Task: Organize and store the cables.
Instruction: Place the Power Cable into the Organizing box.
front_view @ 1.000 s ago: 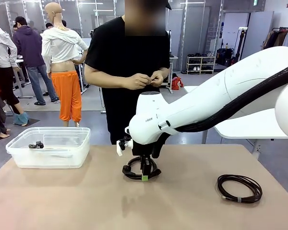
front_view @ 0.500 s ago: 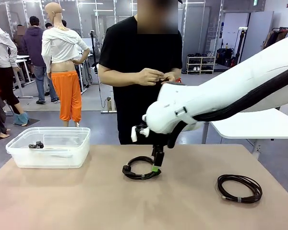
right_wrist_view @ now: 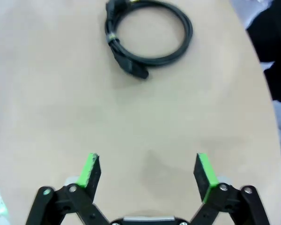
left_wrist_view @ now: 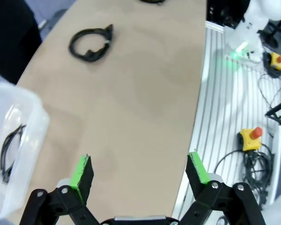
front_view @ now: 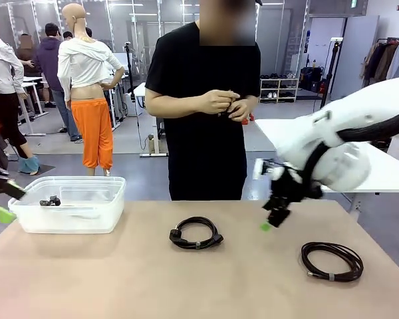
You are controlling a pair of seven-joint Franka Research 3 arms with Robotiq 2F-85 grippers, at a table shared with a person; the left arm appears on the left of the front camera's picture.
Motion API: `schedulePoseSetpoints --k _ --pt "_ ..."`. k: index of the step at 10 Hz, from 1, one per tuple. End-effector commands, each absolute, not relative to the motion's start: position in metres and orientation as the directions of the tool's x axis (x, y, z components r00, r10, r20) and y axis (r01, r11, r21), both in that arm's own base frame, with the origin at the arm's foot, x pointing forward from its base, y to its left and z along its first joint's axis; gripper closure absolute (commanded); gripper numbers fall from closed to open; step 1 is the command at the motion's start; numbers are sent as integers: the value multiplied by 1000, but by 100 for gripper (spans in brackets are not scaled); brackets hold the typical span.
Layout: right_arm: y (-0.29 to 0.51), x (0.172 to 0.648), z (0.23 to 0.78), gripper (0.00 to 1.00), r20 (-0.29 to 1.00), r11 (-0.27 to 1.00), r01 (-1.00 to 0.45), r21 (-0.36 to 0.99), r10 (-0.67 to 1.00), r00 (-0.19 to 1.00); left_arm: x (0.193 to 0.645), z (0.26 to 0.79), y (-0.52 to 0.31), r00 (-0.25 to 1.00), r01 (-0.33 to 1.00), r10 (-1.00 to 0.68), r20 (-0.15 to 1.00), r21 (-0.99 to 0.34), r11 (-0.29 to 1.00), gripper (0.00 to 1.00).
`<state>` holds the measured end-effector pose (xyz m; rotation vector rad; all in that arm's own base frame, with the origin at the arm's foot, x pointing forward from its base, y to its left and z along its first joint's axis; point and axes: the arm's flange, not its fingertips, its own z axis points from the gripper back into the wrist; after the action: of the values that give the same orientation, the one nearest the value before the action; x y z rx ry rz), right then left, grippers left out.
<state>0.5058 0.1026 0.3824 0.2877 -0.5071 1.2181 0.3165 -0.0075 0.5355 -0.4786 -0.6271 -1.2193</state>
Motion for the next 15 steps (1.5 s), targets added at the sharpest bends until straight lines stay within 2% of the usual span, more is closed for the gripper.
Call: schedulePoseSetpoints --k 1,4,7,9,14,15 --pt "55 457 375 0 597 369 -921 -123 769 228 334 536 -52 188 973 -760 622 -11 232 0" --pt "-14 410 366 0 690 474 -867 -152 679 250 356 529 -132 146 980 -820 554 32 196 0" --pt "-65 363 359 0 775 501 -845 -184 603 189 399 513 -194 163 952 -834 527 137 273 0" --pt "-93 327 361 0 805 581 -787 -211 560 198 431 494 -222 198 945 -836 511 129 302 0" --pt "-127 261 339 0 864 711 -696 -100 409 293 469 447 -270 161 918 -842 516 235 319 0" --pt "-127 255 336 0 869 726 -682 -89 391 303 471 438 -275 160 926 -839 519 217 310 0"
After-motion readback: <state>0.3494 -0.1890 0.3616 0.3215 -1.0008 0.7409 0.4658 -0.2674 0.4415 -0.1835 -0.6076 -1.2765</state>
